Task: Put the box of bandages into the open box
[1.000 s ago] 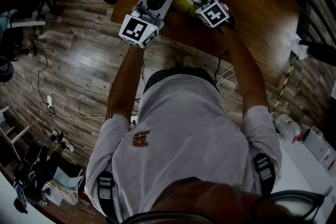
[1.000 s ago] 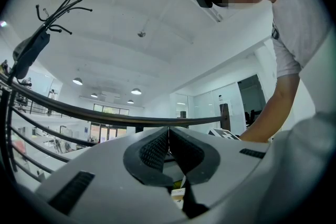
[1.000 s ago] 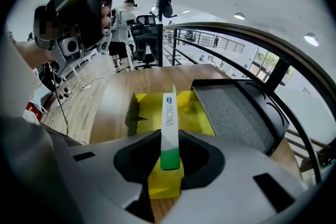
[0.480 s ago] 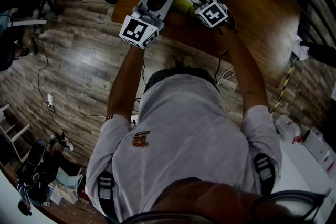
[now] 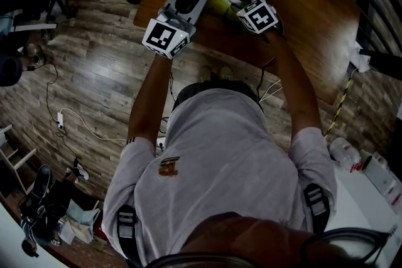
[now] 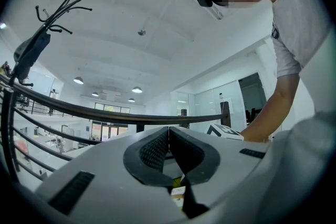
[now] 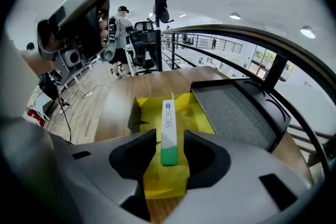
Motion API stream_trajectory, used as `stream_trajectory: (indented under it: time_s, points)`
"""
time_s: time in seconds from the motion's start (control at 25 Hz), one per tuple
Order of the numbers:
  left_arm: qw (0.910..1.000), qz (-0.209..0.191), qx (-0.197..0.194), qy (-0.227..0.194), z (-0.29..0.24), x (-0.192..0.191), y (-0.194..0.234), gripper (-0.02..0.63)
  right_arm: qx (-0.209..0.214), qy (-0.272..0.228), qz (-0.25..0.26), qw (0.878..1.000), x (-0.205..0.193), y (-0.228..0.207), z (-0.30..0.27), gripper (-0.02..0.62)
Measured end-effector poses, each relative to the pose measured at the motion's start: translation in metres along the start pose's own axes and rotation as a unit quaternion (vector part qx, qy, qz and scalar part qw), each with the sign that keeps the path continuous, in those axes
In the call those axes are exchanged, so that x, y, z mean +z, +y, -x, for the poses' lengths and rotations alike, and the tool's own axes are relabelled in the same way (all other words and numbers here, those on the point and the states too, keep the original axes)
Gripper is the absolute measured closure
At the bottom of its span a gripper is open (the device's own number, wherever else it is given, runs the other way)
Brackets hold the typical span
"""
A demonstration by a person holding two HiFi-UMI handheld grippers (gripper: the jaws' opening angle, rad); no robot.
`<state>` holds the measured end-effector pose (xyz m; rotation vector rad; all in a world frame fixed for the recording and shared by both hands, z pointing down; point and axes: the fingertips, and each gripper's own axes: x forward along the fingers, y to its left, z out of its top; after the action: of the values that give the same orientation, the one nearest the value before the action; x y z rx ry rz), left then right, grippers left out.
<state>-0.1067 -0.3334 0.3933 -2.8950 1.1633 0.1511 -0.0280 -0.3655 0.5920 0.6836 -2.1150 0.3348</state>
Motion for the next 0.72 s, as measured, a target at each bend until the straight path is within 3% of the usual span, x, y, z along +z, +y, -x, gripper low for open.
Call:
stream_trajectory:
  time_s: [0.52,0.72]
  points:
    - [1.0000,0.001,-0.006,0.002,-0.007,-0.001,-0.011,0.586,0.001,-0.116,-0.035,0.993,0.031,-0.004,0.055,0.422]
    - [1.0000,0.000,-0.008,0.002,-0.010,0.000,-0.022,0.586,0.014,-0.189,-0.046,0.981,0.052,0.003,0.084,0.476]
